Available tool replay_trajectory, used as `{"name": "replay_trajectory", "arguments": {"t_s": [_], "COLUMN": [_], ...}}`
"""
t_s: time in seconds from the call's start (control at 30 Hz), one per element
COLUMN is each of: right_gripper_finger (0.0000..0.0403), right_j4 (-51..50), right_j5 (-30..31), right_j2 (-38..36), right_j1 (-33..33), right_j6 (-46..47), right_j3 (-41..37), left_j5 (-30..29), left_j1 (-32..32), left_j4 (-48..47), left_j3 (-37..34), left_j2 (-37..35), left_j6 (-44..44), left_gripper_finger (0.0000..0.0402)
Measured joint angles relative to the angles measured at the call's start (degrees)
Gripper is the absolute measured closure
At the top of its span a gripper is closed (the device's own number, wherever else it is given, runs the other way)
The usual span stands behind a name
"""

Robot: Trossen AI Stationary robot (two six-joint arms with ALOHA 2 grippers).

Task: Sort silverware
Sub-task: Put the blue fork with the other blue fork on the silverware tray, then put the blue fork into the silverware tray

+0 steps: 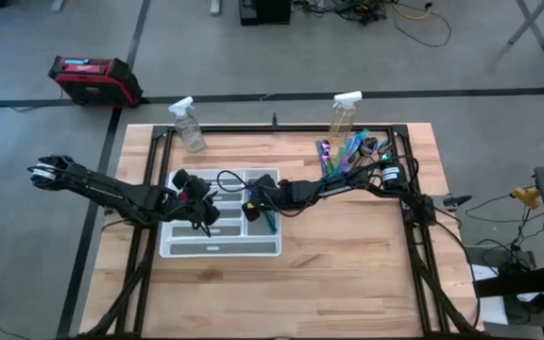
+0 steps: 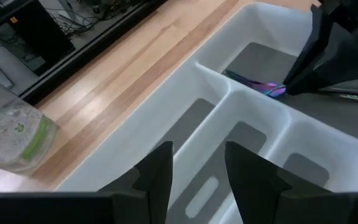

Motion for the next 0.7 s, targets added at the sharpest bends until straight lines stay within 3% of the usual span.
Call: {"name": "replay_trajectory", "arguments": {"t_s": [0.2,0.37,0.57,0.7], "right_gripper_finger": [0.0286,0.0244,0.0227,0.0229], "right_j4": [-2.1,-2.6,-1.8,4.4], "right_j5": [0.3,1.9,2.4,1.7], "right_j2": [-3.2,-8.1,-11.3,-11.6], "right_j1": [0.5,1.4,1.6,1.6], "right_j6": [-9.5,-24.8,-41.0,-50.3], "right_j3": [-0.1,-0.1,-0.1,-0.1], "left_j5": [0.1,0.6,0.4,-1.0], "left_j1": [-1.4,-1.7,-2.3,-3.1], "left_j4": [-0.7,-4.1,-3.1,-2.1], "left_j3": [0.0,0.0,0.0,0.0], "left_j2": [-1.5,-2.9,-3.3,-3.2], "left_j6": [-3.3,-9.2,-15.0,-17.8], "left_gripper_finger": [0.0269,0.0269,0.0269,0.0269]}}
